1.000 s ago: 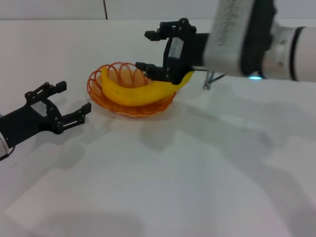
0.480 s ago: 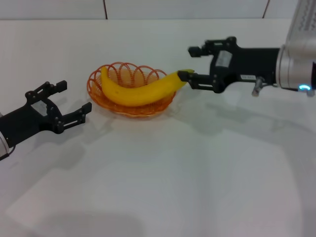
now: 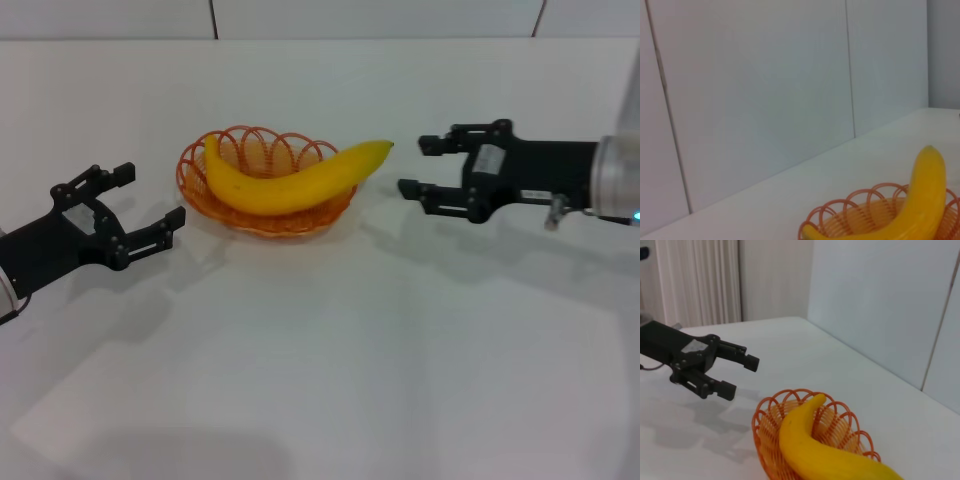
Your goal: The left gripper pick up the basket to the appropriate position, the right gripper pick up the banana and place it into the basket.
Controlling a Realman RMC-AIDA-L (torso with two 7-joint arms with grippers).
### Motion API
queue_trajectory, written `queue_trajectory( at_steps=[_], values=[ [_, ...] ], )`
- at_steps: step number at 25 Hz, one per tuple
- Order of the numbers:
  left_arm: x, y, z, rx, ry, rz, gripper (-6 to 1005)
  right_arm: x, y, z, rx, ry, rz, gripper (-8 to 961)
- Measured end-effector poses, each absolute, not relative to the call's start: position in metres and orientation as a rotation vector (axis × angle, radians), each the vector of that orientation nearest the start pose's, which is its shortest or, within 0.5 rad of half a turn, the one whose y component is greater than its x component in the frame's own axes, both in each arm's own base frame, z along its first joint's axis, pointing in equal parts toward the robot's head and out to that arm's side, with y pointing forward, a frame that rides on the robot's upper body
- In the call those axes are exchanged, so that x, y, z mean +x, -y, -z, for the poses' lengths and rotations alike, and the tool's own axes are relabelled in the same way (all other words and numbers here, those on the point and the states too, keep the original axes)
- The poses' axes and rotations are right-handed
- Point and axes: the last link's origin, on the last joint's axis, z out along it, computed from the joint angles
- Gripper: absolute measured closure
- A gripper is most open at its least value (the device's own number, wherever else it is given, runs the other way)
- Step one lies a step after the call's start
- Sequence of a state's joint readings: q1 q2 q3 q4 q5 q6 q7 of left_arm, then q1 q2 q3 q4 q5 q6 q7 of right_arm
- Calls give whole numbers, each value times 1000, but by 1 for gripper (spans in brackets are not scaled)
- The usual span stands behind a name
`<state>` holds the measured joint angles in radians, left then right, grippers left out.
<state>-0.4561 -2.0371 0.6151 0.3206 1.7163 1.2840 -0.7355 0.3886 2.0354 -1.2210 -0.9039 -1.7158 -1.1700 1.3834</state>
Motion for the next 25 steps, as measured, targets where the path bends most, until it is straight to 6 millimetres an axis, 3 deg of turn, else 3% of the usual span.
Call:
queue_trajectory(
  at_steps=[7, 25],
  values=[
    [-325, -321, 12, -2333, 362, 600, 108, 268, -344, -2, -2618, -381, -460, 338],
    [-321, -310, 11, -2324, 339, 687, 108, 269, -340, -1, -2642, -363, -481, 334]
  ],
)
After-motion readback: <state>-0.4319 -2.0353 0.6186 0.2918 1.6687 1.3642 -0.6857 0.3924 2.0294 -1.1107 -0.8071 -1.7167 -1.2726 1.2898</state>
